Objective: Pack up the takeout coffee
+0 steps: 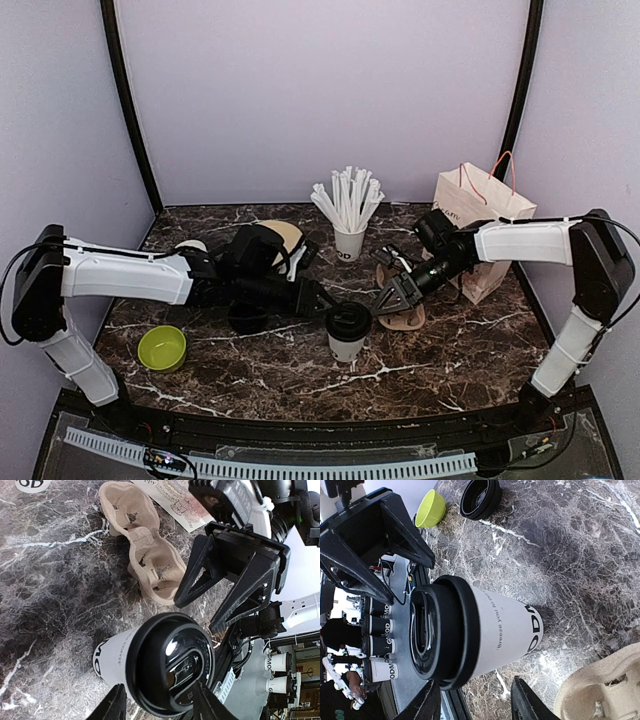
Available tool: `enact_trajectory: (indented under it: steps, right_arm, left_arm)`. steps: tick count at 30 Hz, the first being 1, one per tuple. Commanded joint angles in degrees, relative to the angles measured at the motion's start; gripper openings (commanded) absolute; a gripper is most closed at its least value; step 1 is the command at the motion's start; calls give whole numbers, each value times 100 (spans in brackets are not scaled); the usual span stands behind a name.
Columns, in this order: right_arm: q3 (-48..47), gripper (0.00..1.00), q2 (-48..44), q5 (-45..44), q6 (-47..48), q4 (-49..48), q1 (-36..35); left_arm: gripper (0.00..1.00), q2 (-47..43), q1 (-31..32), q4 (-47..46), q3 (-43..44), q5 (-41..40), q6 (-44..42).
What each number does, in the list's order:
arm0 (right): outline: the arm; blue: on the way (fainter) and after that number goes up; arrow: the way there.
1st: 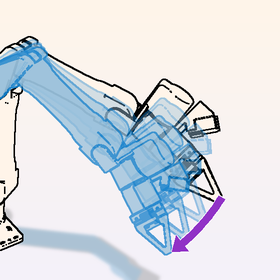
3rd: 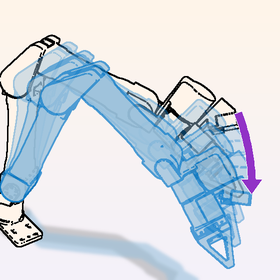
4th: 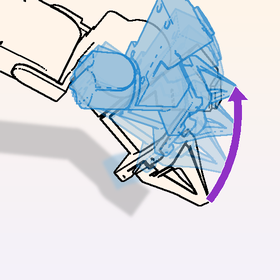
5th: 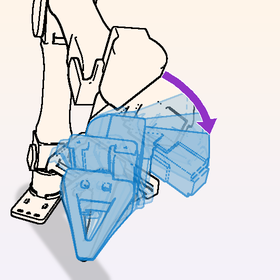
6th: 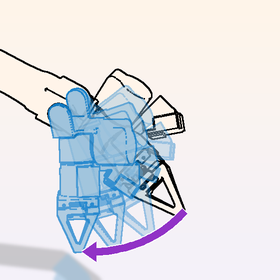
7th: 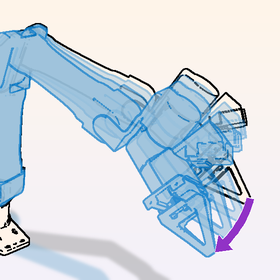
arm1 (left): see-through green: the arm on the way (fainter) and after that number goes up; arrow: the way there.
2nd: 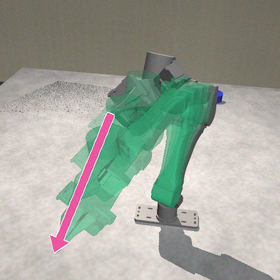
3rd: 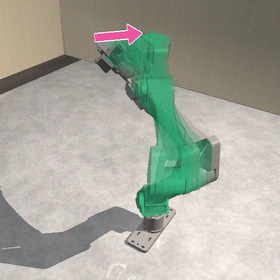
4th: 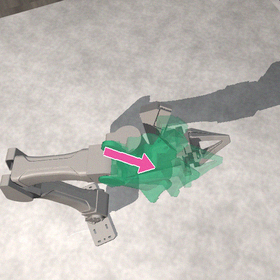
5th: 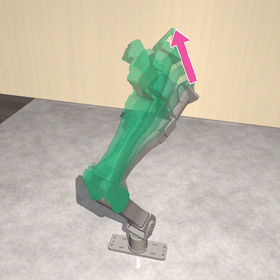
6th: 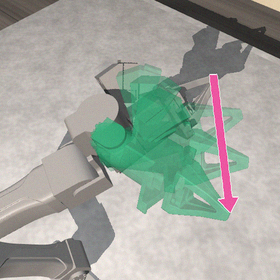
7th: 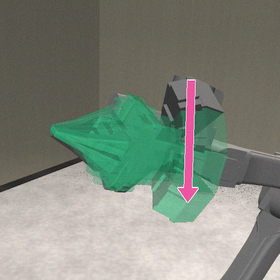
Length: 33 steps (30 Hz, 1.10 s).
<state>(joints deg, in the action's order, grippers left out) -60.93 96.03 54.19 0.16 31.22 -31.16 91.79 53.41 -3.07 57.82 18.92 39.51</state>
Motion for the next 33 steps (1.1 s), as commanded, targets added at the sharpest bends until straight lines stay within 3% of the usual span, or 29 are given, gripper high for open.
enact_trajectory:
  steps: [1, 21, 28, 33]
  right_arm:
    - [-134, 48, 39, 155, -14, -98, 13]
    - [-598, 51, 651, 100, -54, 131, -268]
    - [-695, 44, 1197, -2194, -371, 558, -391]
    - [-841, 42, 1607, -2687, -326, 867, -391]
  left_arm:
    - [48, 182, 8, -239, -2, 240, 18]
    - [45, 631, 8, 88, 148, 247, -161]
    - [41, 776, 5, 558, 194, 10, -187]
    - [39, 955, -10, 1034, 212, -166, -133]
